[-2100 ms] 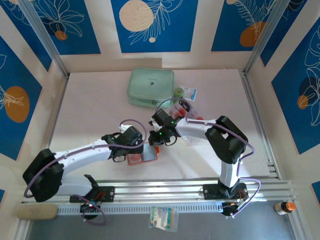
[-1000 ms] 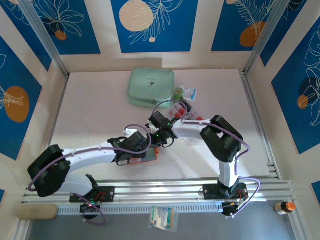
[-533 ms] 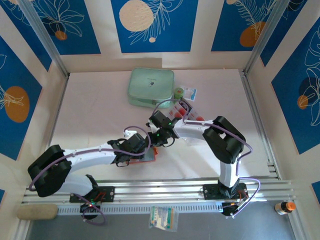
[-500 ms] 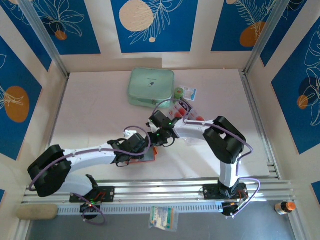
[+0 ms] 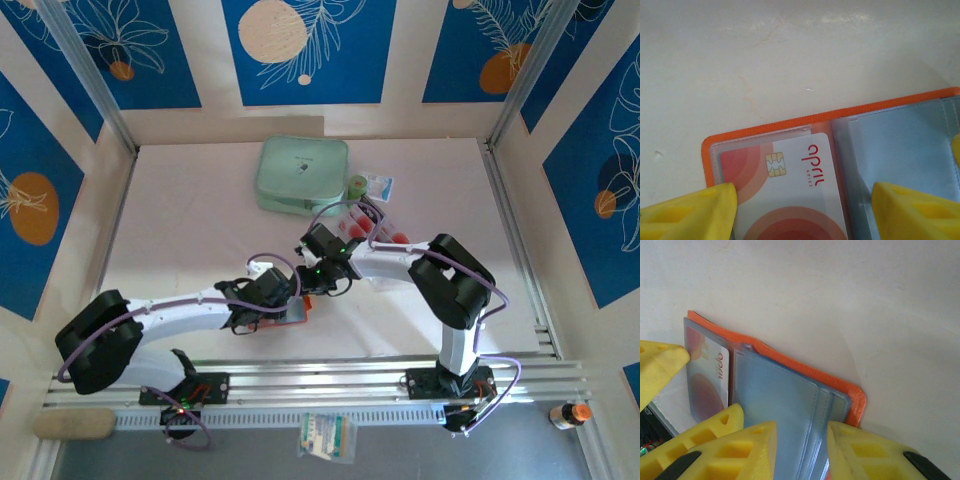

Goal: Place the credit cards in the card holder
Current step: Flip over the card slot on the card holder.

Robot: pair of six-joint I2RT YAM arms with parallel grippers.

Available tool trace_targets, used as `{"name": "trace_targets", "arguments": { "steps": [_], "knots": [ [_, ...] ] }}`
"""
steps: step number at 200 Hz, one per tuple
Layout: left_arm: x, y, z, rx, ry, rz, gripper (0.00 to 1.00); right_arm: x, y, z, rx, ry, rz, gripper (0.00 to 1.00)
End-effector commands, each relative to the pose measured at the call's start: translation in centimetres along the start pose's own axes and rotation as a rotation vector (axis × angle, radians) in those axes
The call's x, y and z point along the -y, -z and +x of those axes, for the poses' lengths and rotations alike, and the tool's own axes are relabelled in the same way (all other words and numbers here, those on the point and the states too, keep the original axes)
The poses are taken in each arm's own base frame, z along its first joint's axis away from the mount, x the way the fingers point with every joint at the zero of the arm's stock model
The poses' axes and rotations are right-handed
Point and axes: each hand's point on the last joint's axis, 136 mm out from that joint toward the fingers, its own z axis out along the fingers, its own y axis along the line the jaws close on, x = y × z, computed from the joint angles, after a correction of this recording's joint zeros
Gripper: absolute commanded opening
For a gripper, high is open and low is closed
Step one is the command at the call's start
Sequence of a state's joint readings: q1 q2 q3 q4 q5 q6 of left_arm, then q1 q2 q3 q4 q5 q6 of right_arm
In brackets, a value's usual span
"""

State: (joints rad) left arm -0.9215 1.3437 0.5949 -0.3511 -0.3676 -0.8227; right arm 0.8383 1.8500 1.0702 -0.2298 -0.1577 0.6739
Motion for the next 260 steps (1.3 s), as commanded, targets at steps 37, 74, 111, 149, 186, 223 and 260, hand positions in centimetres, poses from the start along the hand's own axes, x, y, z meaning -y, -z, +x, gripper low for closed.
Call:
{"name": "trace_targets", "arguments": {
  "steps": [37,74,111,149,186,223,260],
  "knots": [
    [-0.3,0.8,-0.1,0.023,0.000,-0.001,0.82,-0.4,1.0,0.2,0.009,0.006,-0.003,0.30],
    [-0.2,1.7,-1.1,0.052,0.000,0.006,0.90,-1.0,2.3,-0.2,0.042,0.022,-0.007,0.23],
    [-0.5,2.0,-1.3,0.062,-0.009,-0.002,0.93,-1.3,1.6,-0.2,0.019,0.030,-0.008,0.10],
    [-0.8,1.7,-0.9,0.050,-0.020,-0.016,0.94,-1.2,0.3,0.0,-0.012,0.034,0.001,0.06],
    [-0.9,1.6,-0.7,0.048,-0.019,-0.019,0.95,-0.8,-0.7,0.3,-0.041,0.033,0.008,0.05],
    [-0.9,1.5,-0.7,0.046,-0.022,-0.019,0.95,-0.8,-2.2,0.9,-0.082,0.027,0.002,0.04],
    [-1.1,1.2,-0.3,0.039,-0.024,-0.028,0.96,-1.3,-2.4,1.0,-0.083,0.034,-0.001,0.03]
  ]
}}
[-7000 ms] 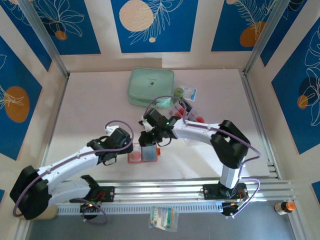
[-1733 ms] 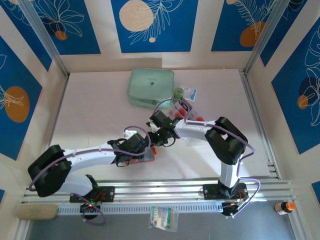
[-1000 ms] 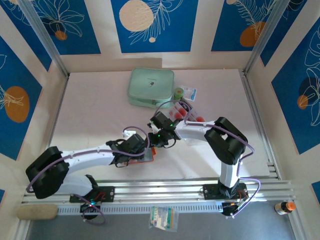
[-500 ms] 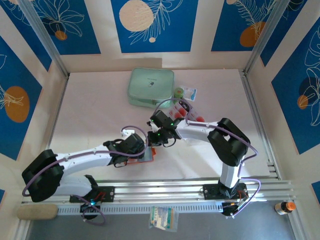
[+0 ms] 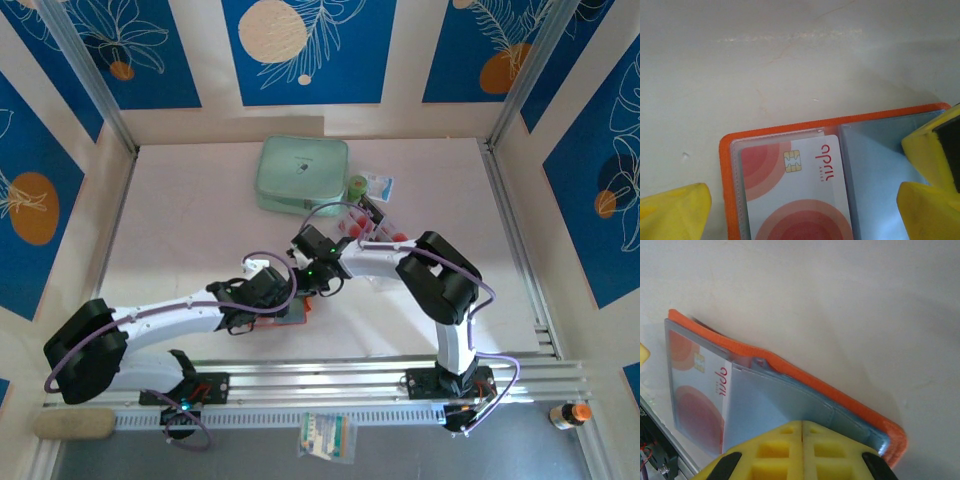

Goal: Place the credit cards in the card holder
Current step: Flip over the card slot on the card holder.

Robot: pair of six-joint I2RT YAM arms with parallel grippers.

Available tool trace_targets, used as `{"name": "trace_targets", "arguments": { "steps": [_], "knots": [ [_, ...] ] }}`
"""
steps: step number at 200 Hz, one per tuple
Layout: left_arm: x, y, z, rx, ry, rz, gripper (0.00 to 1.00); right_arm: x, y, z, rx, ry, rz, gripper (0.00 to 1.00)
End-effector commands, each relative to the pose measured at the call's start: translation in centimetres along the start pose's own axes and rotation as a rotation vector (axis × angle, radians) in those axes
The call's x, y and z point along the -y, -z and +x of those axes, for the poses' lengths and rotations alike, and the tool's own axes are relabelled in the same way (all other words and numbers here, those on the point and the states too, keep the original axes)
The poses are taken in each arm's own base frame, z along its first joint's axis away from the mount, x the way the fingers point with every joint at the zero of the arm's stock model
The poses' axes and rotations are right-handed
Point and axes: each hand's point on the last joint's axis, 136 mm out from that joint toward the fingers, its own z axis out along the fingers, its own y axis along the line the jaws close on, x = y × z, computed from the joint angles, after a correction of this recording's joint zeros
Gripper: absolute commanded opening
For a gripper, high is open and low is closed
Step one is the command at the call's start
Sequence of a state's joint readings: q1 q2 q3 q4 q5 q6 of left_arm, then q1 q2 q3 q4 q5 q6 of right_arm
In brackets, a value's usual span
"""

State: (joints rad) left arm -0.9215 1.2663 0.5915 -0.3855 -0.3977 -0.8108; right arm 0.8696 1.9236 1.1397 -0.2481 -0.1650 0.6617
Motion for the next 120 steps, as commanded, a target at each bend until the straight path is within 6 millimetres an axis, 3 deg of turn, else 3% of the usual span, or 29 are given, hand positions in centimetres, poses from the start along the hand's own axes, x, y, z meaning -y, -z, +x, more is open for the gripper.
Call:
{"name": "trace_targets", "arguments": {
  "steps": [1,32,120],
  "knots": [
    [-0.6,-0.2,0.7,-0.010,-0.028,-0.034,0.96,-0.3,-0.7,0.9,-0.044,0.005,-0.003,0.03],
    [-1.1,-0.4,1.0,-0.015,-0.031,-0.054,0.92,-0.2,-0.7,0.9,-0.045,0.004,0.001,0.03],
    [-2.0,-1.4,2.5,-0.048,-0.044,-0.080,0.63,-0.4,-0.2,0.6,-0.033,0.008,0.000,0.03]
  ]
}}
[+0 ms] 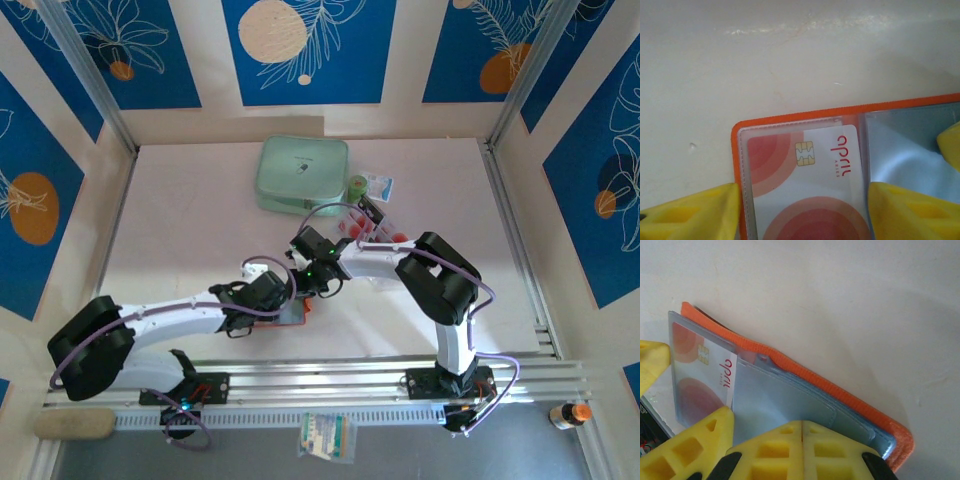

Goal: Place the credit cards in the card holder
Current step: Flip over the card slot on the card holder.

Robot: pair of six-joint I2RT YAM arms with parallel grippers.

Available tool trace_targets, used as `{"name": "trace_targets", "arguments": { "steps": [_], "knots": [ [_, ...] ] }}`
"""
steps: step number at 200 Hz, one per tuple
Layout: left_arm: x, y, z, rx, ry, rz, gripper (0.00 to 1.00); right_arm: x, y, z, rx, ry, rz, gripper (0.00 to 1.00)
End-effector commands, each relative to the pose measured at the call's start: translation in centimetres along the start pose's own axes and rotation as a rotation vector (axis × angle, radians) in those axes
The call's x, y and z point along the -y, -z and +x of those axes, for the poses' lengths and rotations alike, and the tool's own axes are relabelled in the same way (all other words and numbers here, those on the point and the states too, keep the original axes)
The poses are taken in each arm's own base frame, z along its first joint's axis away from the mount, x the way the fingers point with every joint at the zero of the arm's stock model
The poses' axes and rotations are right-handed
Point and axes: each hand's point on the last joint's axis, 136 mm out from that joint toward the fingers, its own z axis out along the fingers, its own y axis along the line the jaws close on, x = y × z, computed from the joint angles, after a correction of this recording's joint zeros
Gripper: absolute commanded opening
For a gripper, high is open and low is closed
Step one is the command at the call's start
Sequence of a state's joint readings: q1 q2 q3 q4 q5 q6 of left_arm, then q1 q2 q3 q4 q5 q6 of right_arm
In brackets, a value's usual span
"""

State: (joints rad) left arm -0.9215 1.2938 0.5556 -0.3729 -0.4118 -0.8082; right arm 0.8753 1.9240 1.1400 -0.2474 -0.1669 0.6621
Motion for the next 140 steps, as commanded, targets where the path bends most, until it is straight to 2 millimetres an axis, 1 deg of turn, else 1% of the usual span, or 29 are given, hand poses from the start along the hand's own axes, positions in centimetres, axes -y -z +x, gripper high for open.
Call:
{"name": "trace_targets", "arguments": {
  "steps": [1,13,31,45,64,91,114,140],
  "knots": [
    [-0.8,-0.5,1.2,-0.025,-0.023,-0.037,0.63,-0.2,-0.1,0.4,-0.029,0.004,0.003,0.03],
    [-0.8,-0.6,1.4,-0.029,-0.023,-0.037,0.60,-0.4,0.5,0.2,-0.014,0.006,0.002,0.04],
    [-0.9,-0.7,1.4,-0.028,-0.020,-0.036,0.60,-0.6,1.5,-0.2,0.014,0.007,-0.002,0.06],
    [-0.9,-0.7,1.4,-0.028,-0.019,-0.036,0.60,-0.7,2.3,-0.4,0.040,0.004,-0.005,0.11],
    [-0.8,-0.7,1.4,-0.027,-0.019,-0.034,0.60,-0.7,2.9,-0.3,0.058,-0.009,-0.013,0.19],
    [-0.8,-0.7,1.4,-0.027,-0.016,-0.033,0.60,-0.4,2.7,0.1,0.056,-0.029,-0.017,0.28],
    [-0.9,-0.6,1.4,-0.027,-0.016,-0.033,0.60,-0.2,2.0,0.4,0.039,-0.044,-0.024,0.29],
    [-0.8,-0.5,1.2,-0.022,-0.014,-0.030,0.60,-0.7,1.5,0.4,0.027,-0.043,-0.045,0.29]
  ]
}}
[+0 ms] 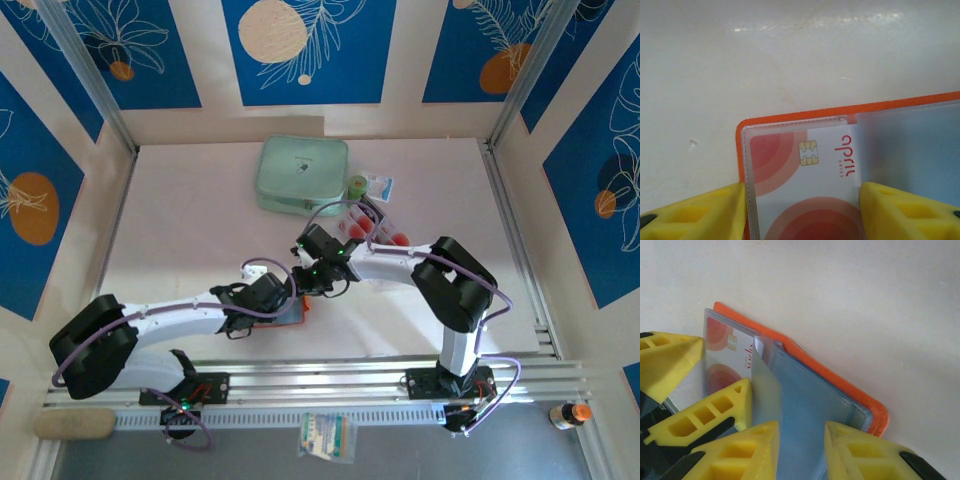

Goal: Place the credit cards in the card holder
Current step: Flip over the card slot on the card holder.

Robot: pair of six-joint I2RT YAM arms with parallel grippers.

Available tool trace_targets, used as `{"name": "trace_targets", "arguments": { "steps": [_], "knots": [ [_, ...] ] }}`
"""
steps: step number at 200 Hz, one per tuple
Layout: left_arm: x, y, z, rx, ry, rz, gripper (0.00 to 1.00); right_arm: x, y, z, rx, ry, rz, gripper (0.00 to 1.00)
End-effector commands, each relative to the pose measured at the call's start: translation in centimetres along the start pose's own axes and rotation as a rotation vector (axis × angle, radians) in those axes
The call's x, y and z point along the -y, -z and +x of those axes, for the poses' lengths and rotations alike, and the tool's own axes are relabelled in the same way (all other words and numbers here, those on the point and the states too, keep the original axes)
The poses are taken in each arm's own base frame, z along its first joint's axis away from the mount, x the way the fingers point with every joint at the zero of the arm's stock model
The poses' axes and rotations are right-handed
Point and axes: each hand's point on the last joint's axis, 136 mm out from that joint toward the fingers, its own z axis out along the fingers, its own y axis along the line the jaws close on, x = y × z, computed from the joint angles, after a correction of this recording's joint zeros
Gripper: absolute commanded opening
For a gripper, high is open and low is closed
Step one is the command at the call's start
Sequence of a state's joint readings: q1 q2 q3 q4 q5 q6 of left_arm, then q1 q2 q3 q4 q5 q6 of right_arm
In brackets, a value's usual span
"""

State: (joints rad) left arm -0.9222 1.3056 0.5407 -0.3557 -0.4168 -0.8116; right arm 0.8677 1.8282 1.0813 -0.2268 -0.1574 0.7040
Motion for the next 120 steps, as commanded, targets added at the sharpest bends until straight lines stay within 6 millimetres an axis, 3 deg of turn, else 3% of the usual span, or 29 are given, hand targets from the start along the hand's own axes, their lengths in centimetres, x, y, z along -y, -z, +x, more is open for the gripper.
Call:
{"name": "trace_targets", "arguments": {
  "steps": [1,69,120],
  "knots": [
    [-0.6,0.0,0.9,-0.019,-0.013,-0.021,0.60,-0.2,-0.7,0.4,-0.026,-0.018,-0.022,0.29],
    [-0.4,1.1,-0.4,0.019,0.003,-0.006,0.66,-2.2,-0.9,0.0,-0.055,-0.015,-0.096,0.30],
    [-1.8,3.9,-2.3,0.113,0.067,-0.003,0.84,-4.5,0.3,0.0,-0.051,-0.020,-0.158,0.40]
  ]
}}
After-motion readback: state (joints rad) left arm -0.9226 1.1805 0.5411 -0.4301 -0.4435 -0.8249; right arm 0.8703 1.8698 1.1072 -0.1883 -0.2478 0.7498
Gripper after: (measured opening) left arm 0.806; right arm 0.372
